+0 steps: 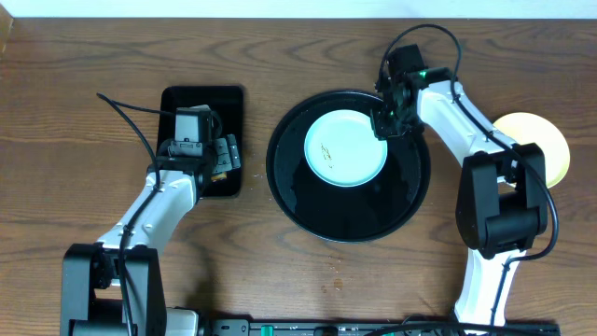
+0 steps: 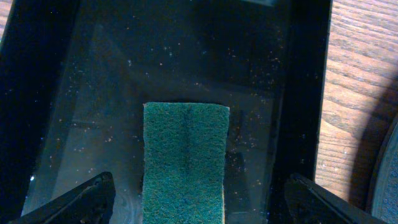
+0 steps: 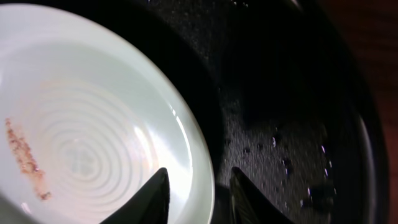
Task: Clean dirty plates on tray and stack at the side
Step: 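Grip the pale green plate's rim and drag it to the tray center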
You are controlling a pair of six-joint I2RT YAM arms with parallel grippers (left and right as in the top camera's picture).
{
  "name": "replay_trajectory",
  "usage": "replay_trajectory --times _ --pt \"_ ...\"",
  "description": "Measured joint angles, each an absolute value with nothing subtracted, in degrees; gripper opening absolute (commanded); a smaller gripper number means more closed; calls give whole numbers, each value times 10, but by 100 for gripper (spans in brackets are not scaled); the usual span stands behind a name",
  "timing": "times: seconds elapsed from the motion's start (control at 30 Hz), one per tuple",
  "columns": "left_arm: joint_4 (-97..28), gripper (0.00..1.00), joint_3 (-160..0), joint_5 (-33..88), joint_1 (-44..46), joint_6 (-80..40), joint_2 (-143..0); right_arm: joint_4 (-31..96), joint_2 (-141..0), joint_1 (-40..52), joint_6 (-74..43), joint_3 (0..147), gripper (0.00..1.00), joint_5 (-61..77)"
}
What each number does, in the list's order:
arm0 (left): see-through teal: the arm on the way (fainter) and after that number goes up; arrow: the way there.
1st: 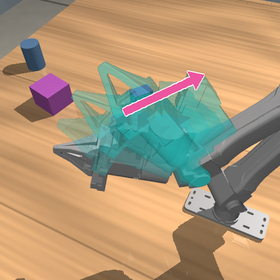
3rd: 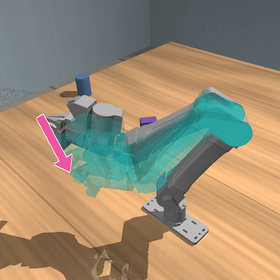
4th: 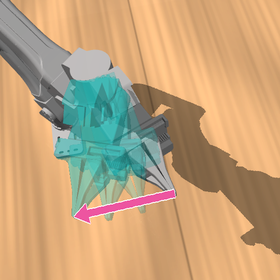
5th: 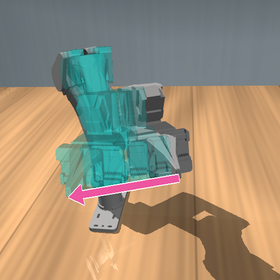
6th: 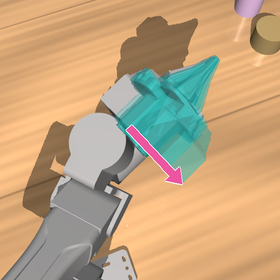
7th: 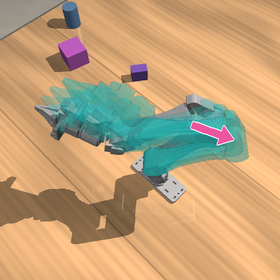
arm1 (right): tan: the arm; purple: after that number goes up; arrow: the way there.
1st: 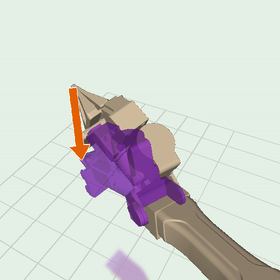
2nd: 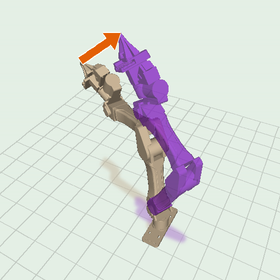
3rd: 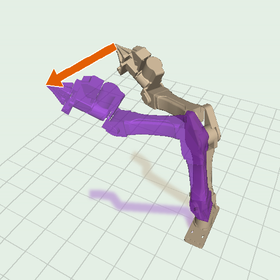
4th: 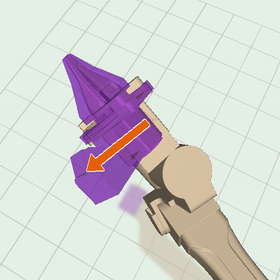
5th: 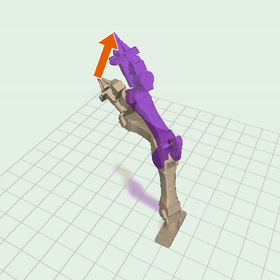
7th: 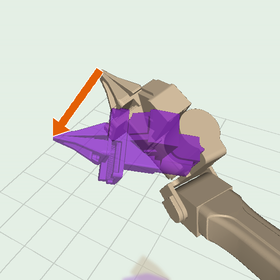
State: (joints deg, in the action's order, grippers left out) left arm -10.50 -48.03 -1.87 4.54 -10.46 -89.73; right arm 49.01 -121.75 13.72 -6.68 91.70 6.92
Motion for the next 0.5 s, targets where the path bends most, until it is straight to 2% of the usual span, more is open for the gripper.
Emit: replay_trajectory --times 0.07,0.1,0.13,0.2,0.5 --pt "-105 87 -480 -19 45 -105 -898 474 -1218 137 -63 901 24 69" --pt "-105 88 -480 -19 45 -105 -898 469 -1218 137 -62 894 20 69" --pt "-105 87 -480 -19 45 -105 -898 461 -1218 137 -60 884 10 69" --pt "-105 87 -480 -19 45 -105 -898 452 -1218 137 -57 868 1 69" --pt "-105 88 -480 -19 45 -105 -898 485 -1202 135 -72 859 1 67"
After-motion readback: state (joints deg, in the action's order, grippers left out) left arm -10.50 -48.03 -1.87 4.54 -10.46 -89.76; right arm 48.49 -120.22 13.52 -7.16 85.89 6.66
